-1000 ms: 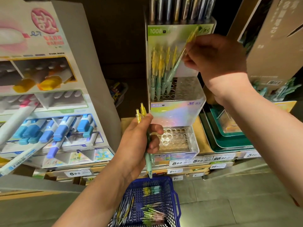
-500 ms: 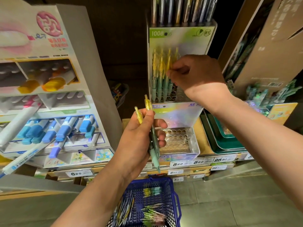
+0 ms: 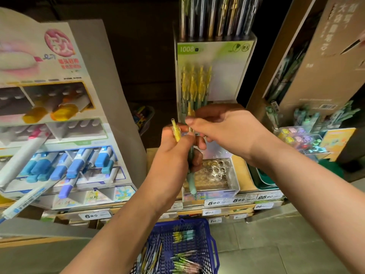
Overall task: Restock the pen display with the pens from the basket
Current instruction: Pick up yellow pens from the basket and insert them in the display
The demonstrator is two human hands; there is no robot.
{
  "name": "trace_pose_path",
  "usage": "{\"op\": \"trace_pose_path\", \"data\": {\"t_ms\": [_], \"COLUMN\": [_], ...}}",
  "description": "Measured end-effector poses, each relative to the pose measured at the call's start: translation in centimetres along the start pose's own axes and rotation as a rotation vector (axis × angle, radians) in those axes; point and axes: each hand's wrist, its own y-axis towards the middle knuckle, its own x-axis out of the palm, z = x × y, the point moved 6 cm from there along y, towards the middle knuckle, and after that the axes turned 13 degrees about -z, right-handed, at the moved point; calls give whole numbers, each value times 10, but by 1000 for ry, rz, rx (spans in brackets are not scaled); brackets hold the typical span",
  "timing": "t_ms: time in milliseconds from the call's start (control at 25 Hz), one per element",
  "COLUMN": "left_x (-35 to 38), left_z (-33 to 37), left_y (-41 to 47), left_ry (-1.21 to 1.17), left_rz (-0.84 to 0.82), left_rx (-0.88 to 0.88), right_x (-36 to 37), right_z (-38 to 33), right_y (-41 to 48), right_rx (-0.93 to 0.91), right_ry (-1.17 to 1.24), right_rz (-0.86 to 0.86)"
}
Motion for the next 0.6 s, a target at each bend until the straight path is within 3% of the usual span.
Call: {"op": "trace_pose_path", "data": {"t_ms": [240,400,600], "left_x": [-6,-5,-7], "left_z": [-7,-10,-19], "left_y": [-2,-5,-5], "left_ry": [64,113,-88], "left_rz": [20,-44,3], "left_rx": [-50,-71,-146], "right_x": [-35,-80,-82], "right_z": [-5,-21,-23], "right_y": [2,-6,4], "right_rx": [-201,-340,-387], "right_ry": [359,333,297], "right_rz": [281,528,547]}}
